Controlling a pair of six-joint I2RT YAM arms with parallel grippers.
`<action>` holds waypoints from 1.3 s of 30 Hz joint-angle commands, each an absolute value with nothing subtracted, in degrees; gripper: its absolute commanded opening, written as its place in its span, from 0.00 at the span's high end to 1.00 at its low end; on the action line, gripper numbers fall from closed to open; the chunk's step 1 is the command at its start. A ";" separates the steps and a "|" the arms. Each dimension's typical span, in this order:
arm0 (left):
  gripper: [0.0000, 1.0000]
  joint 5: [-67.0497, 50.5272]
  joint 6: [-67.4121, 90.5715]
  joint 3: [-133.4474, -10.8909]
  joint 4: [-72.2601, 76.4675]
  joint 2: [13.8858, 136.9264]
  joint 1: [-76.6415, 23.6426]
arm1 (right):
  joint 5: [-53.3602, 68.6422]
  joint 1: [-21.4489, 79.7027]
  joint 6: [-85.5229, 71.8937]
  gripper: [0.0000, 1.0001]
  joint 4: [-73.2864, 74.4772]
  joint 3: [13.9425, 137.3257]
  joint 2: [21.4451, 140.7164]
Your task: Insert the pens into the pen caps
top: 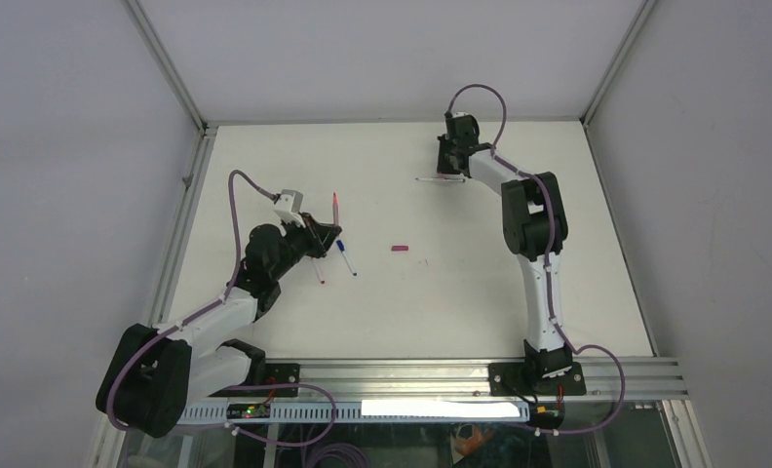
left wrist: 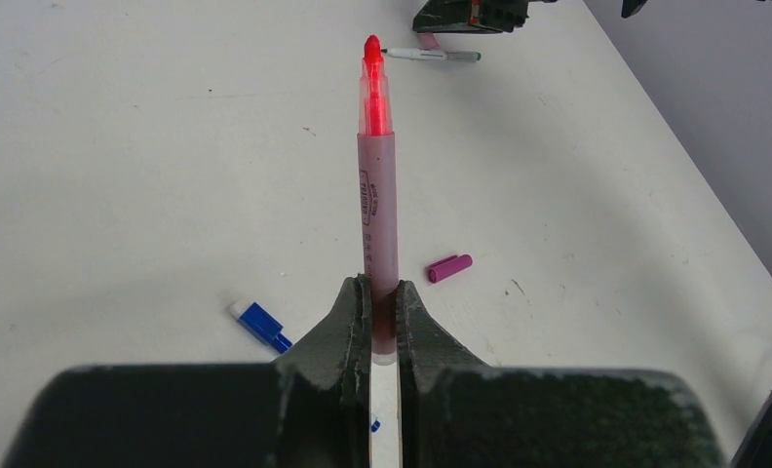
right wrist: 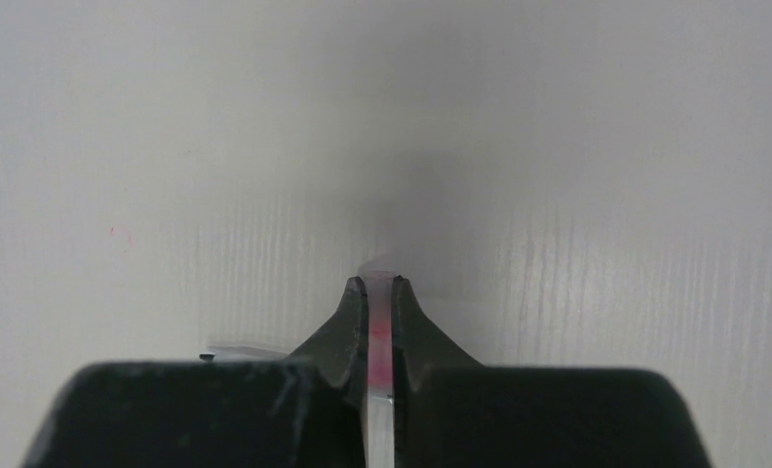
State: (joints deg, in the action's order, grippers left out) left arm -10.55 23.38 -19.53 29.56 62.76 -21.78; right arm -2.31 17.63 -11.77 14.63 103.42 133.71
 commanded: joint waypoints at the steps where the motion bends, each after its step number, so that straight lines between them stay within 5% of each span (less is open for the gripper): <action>1: 1.00 -10.79 22.65 -19.17 30.15 61.26 -22.24 | -0.53 19.12 -12.74 1.00 19.36 99.93 130.92; 19: 1.00 -12.31 22.22 -18.39 27.34 57.95 -22.31 | -1.27 22.15 -13.23 1.00 12.63 94.46 125.25; 39: 1.00 -24.28 25.64 -25.46 49.77 78.96 -29.70 | 18.30 29.14 -33.08 1.00 -42.72 59.85 98.22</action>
